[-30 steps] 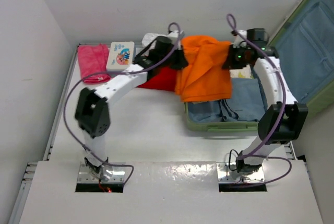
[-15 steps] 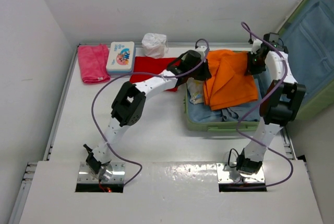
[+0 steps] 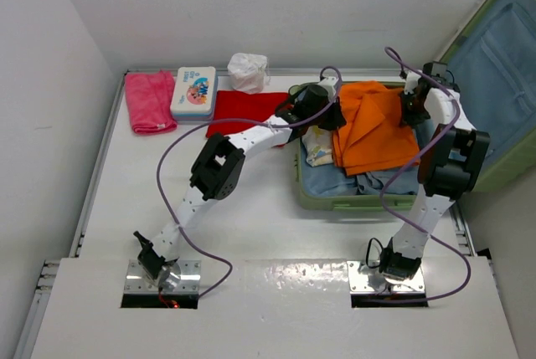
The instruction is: Pack the luggage
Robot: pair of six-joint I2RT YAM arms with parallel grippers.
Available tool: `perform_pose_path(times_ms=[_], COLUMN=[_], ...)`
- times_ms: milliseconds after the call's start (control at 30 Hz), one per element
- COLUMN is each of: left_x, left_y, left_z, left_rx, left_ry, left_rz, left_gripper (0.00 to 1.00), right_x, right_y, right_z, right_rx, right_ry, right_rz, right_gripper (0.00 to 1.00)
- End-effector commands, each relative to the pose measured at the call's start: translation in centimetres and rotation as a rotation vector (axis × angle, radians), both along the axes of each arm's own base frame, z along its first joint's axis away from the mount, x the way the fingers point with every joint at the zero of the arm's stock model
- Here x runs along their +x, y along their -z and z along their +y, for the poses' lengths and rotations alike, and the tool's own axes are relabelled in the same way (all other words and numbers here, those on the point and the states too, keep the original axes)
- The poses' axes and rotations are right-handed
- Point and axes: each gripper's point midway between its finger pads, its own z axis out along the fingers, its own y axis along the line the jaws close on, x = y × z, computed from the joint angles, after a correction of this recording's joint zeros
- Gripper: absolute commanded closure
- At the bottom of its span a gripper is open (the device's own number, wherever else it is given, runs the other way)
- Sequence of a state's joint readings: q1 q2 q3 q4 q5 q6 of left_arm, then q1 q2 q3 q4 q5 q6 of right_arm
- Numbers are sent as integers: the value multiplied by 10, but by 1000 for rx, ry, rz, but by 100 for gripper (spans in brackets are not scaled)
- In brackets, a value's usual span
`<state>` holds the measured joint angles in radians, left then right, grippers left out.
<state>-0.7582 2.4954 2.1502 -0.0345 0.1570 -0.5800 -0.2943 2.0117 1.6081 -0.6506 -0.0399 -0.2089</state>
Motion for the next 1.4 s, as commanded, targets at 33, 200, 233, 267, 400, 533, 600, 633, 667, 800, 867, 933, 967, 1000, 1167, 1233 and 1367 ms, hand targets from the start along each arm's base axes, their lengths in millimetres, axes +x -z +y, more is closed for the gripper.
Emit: perform_pose_path(times_ms=[33,200,233,267,400,533,600,633,667,800,867,933,967,1000,1167,1233,1367], left_x=[8,12,17,17,18,19,18,20,18,28,30,36,41,37,31,25,26], left_y=[10,29,29,29,11,-19,-47,-57,-64,-107,-141,-148,-150,-151,-69,-37,32], left_z=[6,17,22,22,24,34,43,47,50,84,102,127,142,157,247,269,311], left_rx=[45,75,75,75,72,87,58,59,60,38,10,44,76,108,425,490,555], left_ry=[-6,-11,-20,-20,-22,-36,-45,-60,-58,-133,-175,-223,-265,-295,-381,-372,-384], left_rz=[-19,8,9,9,-25,-100,-149,-177,-191,-251,-279,-254,-254,-231,-139,-70,76], left_gripper=[90,77,74,58,19,14,14,14,14,14,14,14,15,15,17,18,31], right_x=[1,-18,-23,-23,-27,-24,-24,-19,-17,5,14,23,25,25,28,29,26], right_y=[-33,-28,-26,-32,-32,-44,-45,-54,-56,-92,-104,-121,-135,-136,-171,-174,-170], right_z=[-92,-101,-100,-104,-107,-108,-100,-90,-79,-40,-19,-4,11,23,95,124,162], right_rx=[-299,-317,-318,-318,-325,-305,-248,-205,-170,-55,-22,28,43,79,181,220,295], right_ry=[145,166,164,177,194,214,220,197,177,115,82,74,41,12,-121,-176,-219], right_rz=[-84,-62,-49,-66,-66,-90,-97,-136,-147,-262,-290,-344,-381,-391,-482,-484,-461], right_gripper=[100,100,100,100,100,98,67,52,30,22,22,22,22,22,22,22,23])
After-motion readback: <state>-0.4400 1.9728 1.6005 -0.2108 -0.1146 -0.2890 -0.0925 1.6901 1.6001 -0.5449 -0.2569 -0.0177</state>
